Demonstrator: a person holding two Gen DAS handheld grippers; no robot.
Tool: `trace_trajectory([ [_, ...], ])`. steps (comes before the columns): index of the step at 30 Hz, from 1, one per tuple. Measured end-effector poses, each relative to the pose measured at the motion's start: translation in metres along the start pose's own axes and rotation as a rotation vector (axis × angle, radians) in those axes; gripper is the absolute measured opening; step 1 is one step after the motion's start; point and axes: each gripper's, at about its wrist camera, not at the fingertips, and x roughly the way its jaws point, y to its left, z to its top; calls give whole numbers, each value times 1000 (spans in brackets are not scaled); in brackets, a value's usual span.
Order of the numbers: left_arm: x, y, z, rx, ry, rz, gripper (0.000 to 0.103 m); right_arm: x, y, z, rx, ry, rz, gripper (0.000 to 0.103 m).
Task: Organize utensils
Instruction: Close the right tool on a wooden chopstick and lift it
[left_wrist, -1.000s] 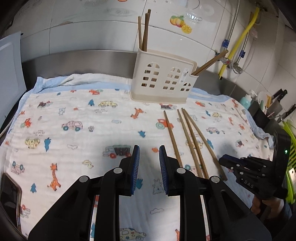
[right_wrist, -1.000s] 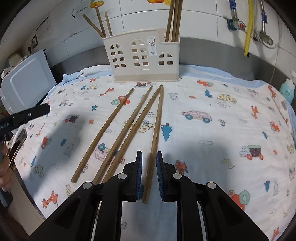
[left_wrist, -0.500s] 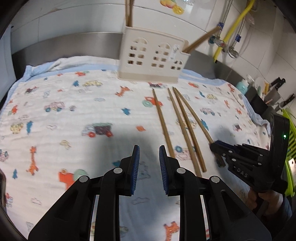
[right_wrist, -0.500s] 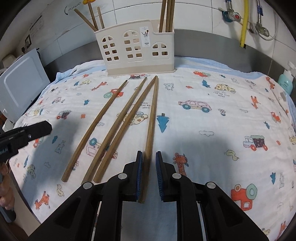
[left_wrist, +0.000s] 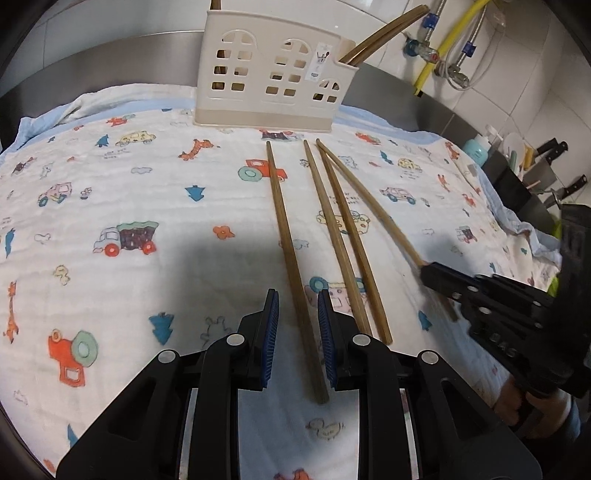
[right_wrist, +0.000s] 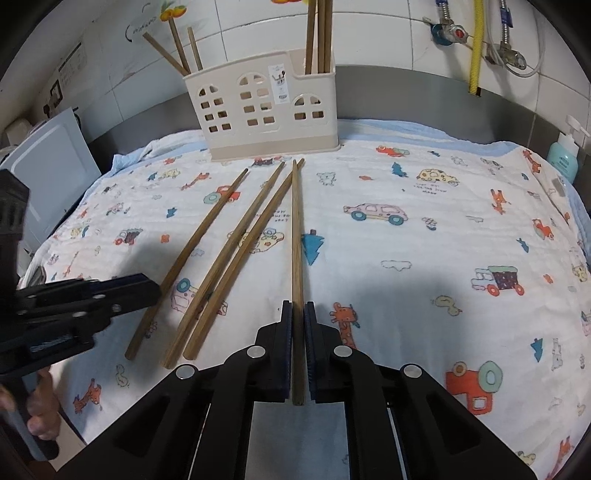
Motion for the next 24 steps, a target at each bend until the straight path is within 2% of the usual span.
trace_trajectory([
  [10, 10, -5, 7, -17, 1, 30, 21, -28, 3, 12, -29, -73, 0, 6],
  [14, 13, -13, 6, 1, -4, 80, 20, -36, 3, 16, -32, -91, 0, 6],
  [16, 14, -18, 6, 23, -5, 134, 11, -40, 2, 19, -29, -102, 3, 6],
  [17, 14, -18, 6, 27, -6, 150, 10, -42, 1, 19, -27, -107, 5, 6],
  [19, 14, -16, 8, 10, 1, 160, 6, -47, 1, 22, -27, -118, 4, 6],
  [24, 11, -11, 12, -19, 10, 147, 6, -62, 1, 29, -37, -150, 2, 6],
])
